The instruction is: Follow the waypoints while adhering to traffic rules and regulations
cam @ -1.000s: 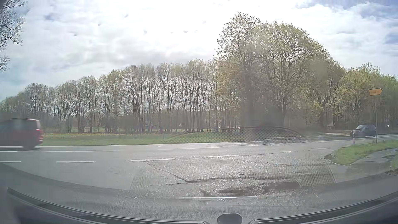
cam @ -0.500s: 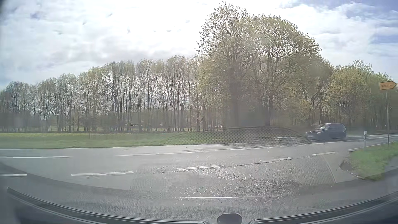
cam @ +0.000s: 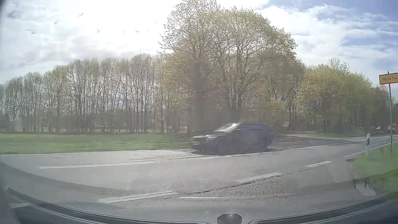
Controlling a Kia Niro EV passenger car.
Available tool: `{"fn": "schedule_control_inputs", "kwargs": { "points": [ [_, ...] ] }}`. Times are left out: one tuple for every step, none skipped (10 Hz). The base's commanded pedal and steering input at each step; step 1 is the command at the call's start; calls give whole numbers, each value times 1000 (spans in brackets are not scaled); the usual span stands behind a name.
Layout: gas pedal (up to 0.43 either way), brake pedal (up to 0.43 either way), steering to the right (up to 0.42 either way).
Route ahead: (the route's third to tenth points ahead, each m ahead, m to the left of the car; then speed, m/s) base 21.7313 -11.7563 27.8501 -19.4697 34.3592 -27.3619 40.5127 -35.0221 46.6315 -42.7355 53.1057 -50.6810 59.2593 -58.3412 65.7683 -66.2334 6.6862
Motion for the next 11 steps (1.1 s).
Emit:
{"fn": "schedule_control_inputs", "kwargs": {
  "points": [
    [189,0,259],
    [197,0,267],
    [197,0,275],
    [220,0,278],
    [220,0,281],
    [220,0,281],
    [228,0,271],
    [268,0,262],
    [268,0,260],
    [268,0,260],
    [268,0,259]
  ]
}}
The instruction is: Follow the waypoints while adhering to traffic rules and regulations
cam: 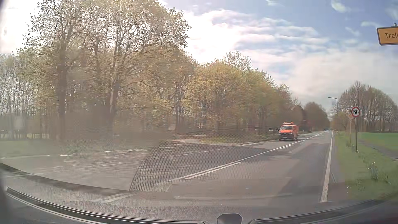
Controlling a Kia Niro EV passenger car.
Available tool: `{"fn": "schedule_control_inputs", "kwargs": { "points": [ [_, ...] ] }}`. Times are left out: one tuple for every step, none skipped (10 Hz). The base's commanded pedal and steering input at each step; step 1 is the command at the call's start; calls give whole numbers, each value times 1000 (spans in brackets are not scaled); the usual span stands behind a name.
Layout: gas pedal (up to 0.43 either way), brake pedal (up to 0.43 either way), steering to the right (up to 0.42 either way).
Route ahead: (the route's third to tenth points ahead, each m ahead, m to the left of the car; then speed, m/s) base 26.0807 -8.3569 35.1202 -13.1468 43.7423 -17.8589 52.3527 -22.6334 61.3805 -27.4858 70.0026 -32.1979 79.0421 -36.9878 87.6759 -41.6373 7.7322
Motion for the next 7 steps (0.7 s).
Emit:
{"fn": "schedule_control_inputs", "kwargs": {
  "points": [
    [268,0,254],
    [268,0,247],
    [268,0,241],
    [268,0,231],
    [268,0,216],
    [268,0,195],
    [268,0,175]
  ]
}}
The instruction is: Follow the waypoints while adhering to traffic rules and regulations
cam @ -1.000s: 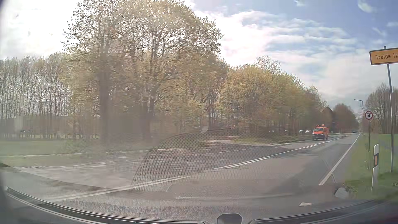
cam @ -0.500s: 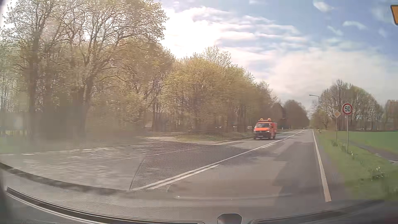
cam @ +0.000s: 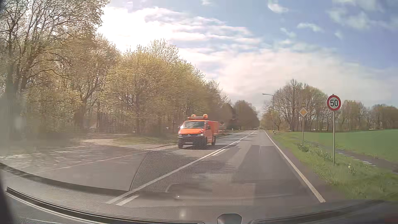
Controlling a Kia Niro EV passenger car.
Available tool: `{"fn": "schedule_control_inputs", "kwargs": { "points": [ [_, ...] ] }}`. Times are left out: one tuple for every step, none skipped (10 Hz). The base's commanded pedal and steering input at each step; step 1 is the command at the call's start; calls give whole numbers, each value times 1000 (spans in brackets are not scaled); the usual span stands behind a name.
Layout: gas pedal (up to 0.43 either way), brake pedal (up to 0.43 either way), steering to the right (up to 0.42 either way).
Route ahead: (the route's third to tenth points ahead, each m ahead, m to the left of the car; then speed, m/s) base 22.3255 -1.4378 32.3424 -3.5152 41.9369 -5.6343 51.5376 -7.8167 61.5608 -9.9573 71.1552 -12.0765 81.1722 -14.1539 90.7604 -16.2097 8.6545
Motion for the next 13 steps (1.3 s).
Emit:
{"fn": "schedule_control_inputs", "kwargs": {
  "points": [
    [280,0,143],
    [299,0,108],
    [299,0,83],
    [311,0,72],
    [311,0,64],
    [311,0,48],
    [311,0,31],
    [311,0,19],
    [311,0,19],
    [311,0,19],
    [299,0,20],
    [299,0,23],
    [287,0,24]
  ]
}}
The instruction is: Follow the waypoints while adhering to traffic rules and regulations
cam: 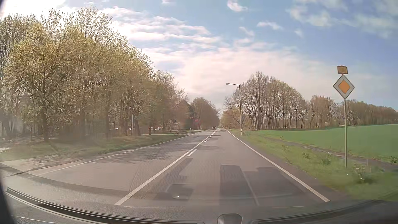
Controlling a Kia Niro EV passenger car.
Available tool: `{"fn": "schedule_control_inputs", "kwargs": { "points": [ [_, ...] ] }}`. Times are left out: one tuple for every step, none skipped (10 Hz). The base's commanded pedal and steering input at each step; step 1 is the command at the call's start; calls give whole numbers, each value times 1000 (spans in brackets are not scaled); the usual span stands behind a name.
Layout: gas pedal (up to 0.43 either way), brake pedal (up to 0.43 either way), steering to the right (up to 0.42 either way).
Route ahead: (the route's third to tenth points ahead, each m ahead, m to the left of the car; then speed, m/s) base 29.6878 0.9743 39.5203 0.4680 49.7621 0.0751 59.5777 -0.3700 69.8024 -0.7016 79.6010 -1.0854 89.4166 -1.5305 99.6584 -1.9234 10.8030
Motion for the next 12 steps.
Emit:
{"fn": "schedule_control_inputs", "kwargs": {
  "points": [
    [280,0,24],
    [280,0,24],
    [260,0,24],
    [260,0,24],
    [248,0,24],
    [248,0,23],
    [248,0,16],
    [248,0,7],
    [248,0,3],
    [240,0,3],
    [240,0,3],
    [240,0,3]
  ]
}}
